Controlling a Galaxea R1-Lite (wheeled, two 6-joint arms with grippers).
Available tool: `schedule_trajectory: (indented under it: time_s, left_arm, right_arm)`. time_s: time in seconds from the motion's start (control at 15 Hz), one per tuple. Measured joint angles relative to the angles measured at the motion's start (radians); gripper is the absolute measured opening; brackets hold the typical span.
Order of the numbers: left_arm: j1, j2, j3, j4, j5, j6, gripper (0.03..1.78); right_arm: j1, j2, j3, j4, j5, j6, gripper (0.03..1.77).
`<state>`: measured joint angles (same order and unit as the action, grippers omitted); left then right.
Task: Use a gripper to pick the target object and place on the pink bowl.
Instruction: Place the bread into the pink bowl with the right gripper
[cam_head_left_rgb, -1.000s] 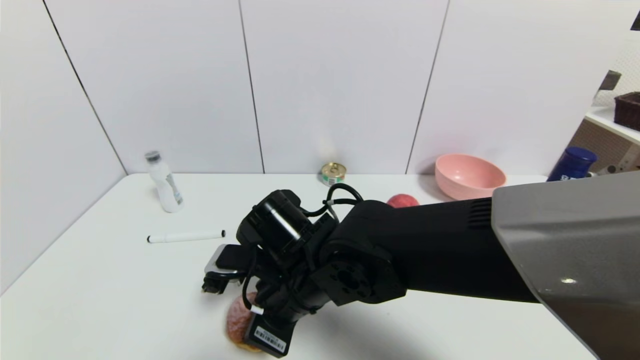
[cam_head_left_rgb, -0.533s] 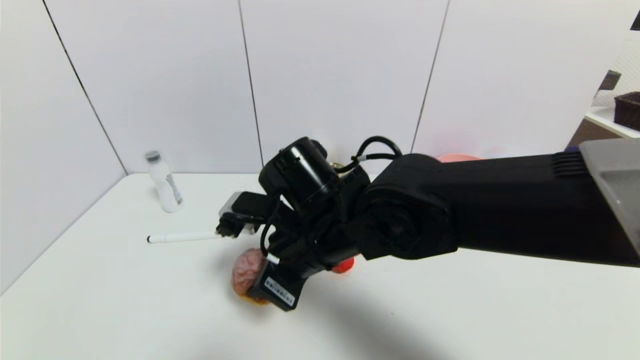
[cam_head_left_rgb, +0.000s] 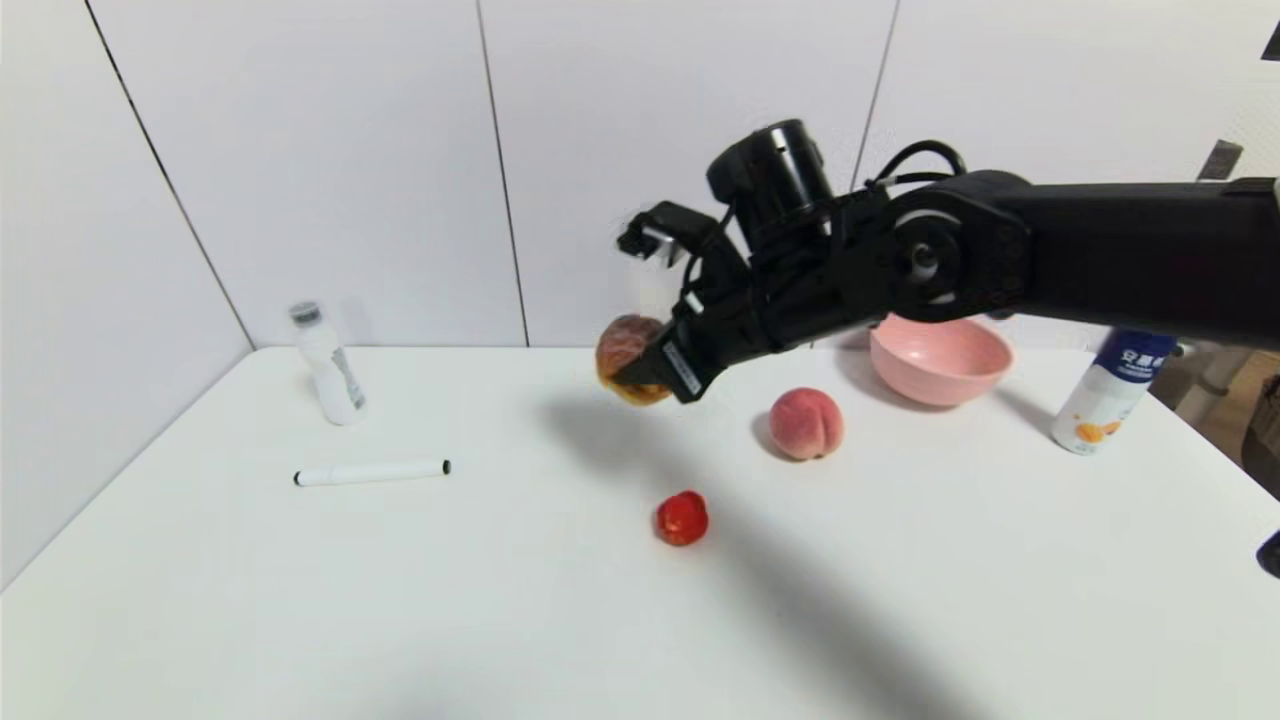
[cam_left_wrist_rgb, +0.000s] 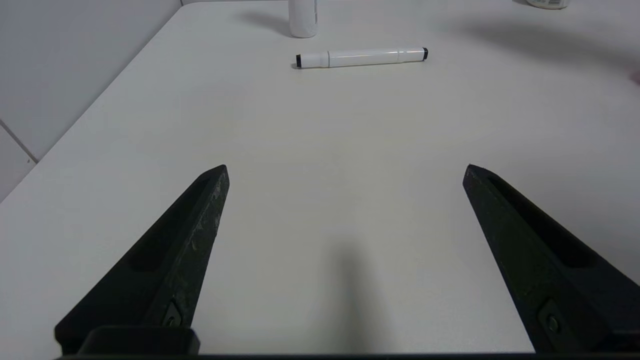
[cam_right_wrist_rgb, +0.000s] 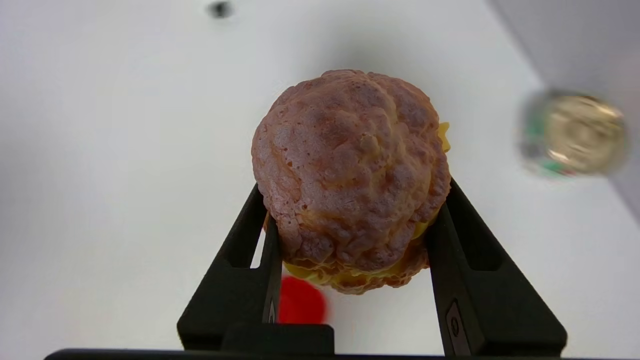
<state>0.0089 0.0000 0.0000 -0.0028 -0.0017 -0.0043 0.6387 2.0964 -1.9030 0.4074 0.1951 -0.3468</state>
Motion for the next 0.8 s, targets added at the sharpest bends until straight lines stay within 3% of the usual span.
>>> schedule_trajectory:
  time_s: [0.4, 0.8]
  left_arm:
    - [0.0, 0.0, 0.0, 0.0, 0.0, 0.0, 1.69]
    - [0.0, 0.0, 0.0, 0.0, 0.0, 0.0, 1.69]
  right_arm:
    - [-0.289, -0.062, -0.005, 0.006, 0.001, 0.001, 0.82]
    - [-0.494, -0.065, -0.001, 0.001, -0.002, -0.005, 0.82]
